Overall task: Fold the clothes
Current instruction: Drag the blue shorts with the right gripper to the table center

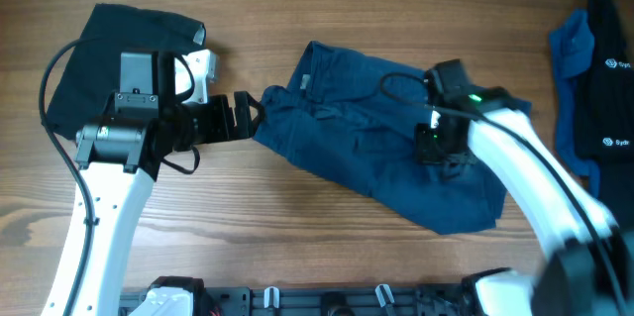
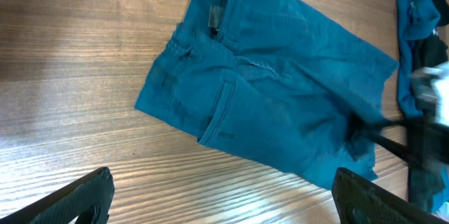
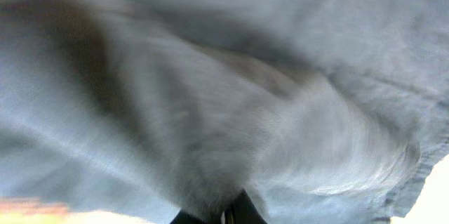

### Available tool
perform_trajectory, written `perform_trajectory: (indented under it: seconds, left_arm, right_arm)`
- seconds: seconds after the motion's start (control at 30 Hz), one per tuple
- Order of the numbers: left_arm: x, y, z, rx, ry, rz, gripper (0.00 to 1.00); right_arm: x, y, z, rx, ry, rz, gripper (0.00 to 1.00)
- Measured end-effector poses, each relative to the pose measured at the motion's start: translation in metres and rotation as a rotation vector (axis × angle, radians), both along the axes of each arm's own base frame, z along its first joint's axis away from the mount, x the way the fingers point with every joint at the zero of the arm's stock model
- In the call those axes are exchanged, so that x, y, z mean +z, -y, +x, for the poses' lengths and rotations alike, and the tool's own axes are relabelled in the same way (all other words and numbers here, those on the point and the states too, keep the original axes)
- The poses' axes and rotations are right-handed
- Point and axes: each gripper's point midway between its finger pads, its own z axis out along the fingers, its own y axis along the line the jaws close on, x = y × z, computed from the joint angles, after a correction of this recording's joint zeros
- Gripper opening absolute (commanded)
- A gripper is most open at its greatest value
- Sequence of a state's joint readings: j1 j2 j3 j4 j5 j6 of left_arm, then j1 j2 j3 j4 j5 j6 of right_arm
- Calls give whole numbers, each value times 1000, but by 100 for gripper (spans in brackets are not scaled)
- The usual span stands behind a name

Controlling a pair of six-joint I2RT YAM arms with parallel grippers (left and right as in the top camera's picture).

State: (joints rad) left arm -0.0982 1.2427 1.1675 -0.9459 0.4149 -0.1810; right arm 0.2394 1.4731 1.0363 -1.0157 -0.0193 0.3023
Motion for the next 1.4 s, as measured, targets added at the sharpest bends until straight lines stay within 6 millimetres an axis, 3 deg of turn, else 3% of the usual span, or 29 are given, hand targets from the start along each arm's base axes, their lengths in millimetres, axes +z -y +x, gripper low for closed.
perform_trajectory:
  seconds: [0.17,0.23,0.53,0.97,1.33,1.4]
  left_arm:
    - [2,-1,5,4,23,4,100]
    - [3,-1,6,4,28,3,100]
    - [3,-2,7,8,32,9,99]
    - [3,-2,7,10,34,12,100]
    - [3,-2,8,10,35,12,100]
    - [3,-2,8,10,36,12,100]
  right_arm:
    - [70,-30,-32,160,164,230,4]
    - [84,-35,-52,203,173,287,4]
    - [98,-51,-120,366,36,443,4]
    - [112,-71,-148,597,20,604,5]
    - [118,-78,-150,681,58,654,58]
    - [119,-80,-138,659,99,645,60]
